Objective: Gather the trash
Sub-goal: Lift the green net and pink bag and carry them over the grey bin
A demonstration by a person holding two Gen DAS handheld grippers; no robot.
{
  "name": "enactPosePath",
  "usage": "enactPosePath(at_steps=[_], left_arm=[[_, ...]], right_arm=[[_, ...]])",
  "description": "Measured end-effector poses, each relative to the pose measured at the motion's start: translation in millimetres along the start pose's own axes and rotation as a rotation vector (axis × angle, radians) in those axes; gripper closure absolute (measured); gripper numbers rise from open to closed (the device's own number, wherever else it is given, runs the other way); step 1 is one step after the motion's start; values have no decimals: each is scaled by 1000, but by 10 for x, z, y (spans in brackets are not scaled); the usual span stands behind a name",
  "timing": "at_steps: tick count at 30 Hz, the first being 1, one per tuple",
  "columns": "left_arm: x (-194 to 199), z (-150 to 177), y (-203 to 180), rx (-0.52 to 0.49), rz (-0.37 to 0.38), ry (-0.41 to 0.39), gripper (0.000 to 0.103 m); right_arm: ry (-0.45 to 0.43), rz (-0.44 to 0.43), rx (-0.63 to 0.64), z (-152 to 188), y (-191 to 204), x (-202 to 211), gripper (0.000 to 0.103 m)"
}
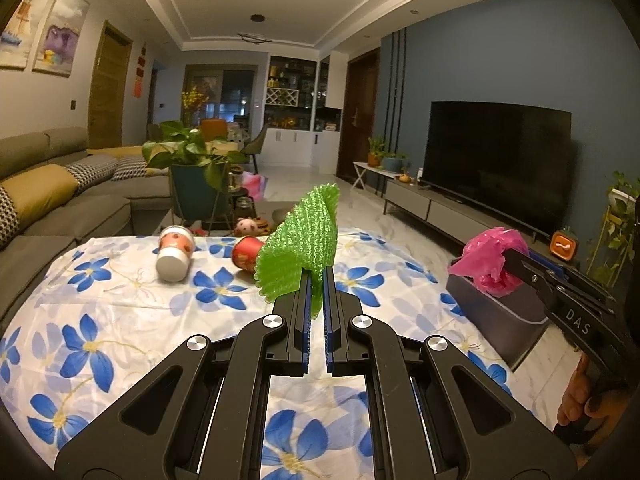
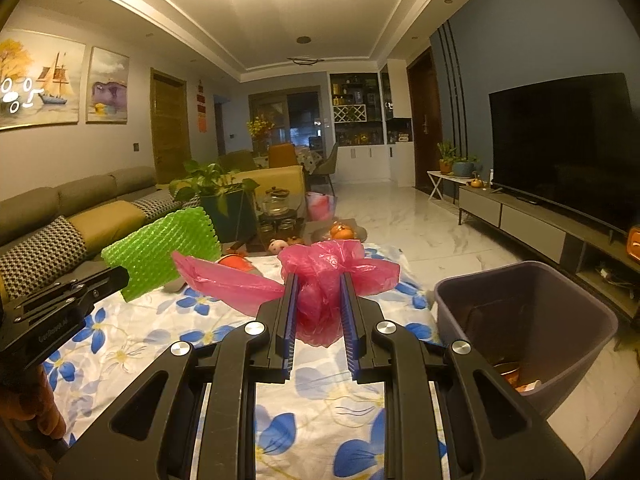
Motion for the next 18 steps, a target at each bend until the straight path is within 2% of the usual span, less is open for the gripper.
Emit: enactPosePath(at_steps=[18], left_arm=[[-260,-106,-702,-61,101,-3,98]], right_arm=[[-25,119,-37,-49,-560,140,82]])
Point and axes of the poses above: each gripper's, at about its wrist camera, not at the fingertips, and x roughly against the way its jaws point, y to its left, z to its underside, the point moved 8 cm from there along -x, roughly the way its jaws point, and after that the axes turned 4 degrees about -z, right-handed, at the moved point
